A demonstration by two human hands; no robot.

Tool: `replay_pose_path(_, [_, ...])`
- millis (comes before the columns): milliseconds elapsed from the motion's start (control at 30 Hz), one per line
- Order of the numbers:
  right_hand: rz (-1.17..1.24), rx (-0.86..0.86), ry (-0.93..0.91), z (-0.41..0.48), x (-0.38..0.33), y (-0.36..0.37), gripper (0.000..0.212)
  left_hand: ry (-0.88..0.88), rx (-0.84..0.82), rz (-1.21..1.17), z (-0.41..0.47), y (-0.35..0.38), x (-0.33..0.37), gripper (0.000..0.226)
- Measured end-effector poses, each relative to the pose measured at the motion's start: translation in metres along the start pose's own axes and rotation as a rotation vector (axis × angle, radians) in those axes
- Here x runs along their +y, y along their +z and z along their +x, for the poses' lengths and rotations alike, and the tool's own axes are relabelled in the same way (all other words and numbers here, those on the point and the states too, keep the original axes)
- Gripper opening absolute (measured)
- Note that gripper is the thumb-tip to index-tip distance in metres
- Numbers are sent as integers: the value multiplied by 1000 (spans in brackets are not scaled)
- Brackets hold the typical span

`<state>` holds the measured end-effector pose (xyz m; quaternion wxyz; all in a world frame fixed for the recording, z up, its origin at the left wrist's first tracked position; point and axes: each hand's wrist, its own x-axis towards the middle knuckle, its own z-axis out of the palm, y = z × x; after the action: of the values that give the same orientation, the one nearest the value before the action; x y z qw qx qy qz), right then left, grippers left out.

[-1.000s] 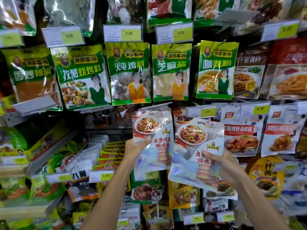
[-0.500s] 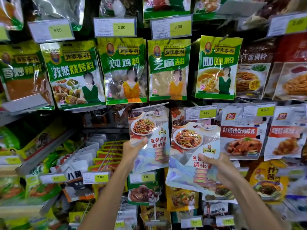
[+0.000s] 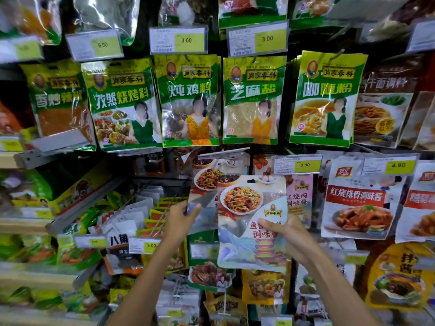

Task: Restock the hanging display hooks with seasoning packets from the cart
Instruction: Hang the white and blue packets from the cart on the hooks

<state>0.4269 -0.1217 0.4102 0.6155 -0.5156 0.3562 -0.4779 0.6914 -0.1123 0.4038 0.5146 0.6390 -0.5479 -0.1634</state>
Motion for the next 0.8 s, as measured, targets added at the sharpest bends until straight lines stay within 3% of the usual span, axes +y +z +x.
replay_pose_path(100, [-17, -44, -8, 18, 1, 27, 29, 42, 27, 44, -12, -27, -11, 14])
replay_pose_path(300, [-17, -18, 0, 50, -4, 62, 12, 162, 207, 227, -24, -87, -2, 18])
replay_pose_path(500, [-47, 58, 44, 61, -2, 70, 33, 444, 505, 299, -11, -138, 83, 18])
replay_pose_path(633, [-51, 90, 77, 67, -5, 73, 45, 649, 603, 331, 10, -139, 150, 23])
replay_pose_path(800, [-111, 176, 80, 80, -7, 71, 25, 870, 656, 509, 49, -128, 216, 33])
